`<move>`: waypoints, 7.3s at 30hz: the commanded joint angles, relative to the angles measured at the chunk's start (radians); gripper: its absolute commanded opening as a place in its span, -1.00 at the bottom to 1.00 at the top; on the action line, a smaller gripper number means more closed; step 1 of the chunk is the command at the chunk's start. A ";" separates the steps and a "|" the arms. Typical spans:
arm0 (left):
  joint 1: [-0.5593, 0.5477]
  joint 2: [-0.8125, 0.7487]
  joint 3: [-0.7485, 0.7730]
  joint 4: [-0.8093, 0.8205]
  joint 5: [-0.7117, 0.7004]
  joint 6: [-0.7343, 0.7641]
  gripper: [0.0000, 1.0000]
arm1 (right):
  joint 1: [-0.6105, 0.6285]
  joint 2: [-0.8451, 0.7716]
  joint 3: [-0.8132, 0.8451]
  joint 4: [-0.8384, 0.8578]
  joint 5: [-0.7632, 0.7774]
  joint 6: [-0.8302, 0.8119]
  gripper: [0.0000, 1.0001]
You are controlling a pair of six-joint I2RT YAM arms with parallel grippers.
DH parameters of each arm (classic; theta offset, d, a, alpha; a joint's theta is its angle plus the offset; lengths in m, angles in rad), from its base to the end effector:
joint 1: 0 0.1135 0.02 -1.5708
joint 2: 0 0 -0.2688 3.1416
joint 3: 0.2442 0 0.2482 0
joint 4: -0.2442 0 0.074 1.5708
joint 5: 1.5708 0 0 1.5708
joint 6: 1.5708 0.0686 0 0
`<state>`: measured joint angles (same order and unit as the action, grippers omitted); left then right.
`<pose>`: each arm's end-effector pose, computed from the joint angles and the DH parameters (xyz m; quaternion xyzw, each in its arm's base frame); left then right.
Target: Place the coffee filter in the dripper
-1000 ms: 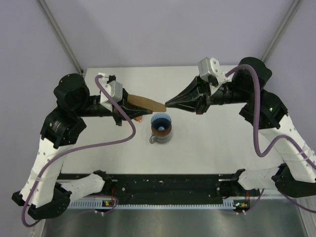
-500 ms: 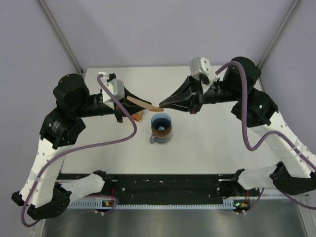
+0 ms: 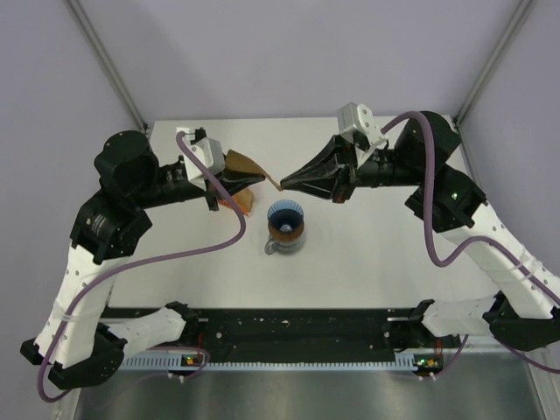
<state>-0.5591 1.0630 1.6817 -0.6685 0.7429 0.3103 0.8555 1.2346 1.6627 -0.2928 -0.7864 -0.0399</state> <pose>0.1238 -0.1322 0.5307 0.5112 0.5069 -0.3406 0.6047 0.1252 0.2182 0.5383 -0.5232 0.4227 0.5073 0.5388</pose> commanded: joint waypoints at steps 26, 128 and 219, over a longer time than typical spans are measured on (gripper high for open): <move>-0.012 -0.008 0.029 -0.016 0.015 0.024 -1.00 | 0.014 0.006 0.023 -0.012 0.010 -0.005 -0.60; -0.016 -0.021 0.023 -0.052 0.064 0.041 -1.00 | 0.019 0.051 0.181 -0.207 0.032 -0.190 -0.69; -0.019 -0.015 0.027 -0.066 0.059 0.046 -1.00 | 0.034 0.103 0.284 -0.353 0.046 -0.245 -0.45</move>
<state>-0.5724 1.0538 1.6817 -0.7635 0.7948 0.3443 0.8642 1.3361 1.9133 -0.6750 -0.7120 -0.2878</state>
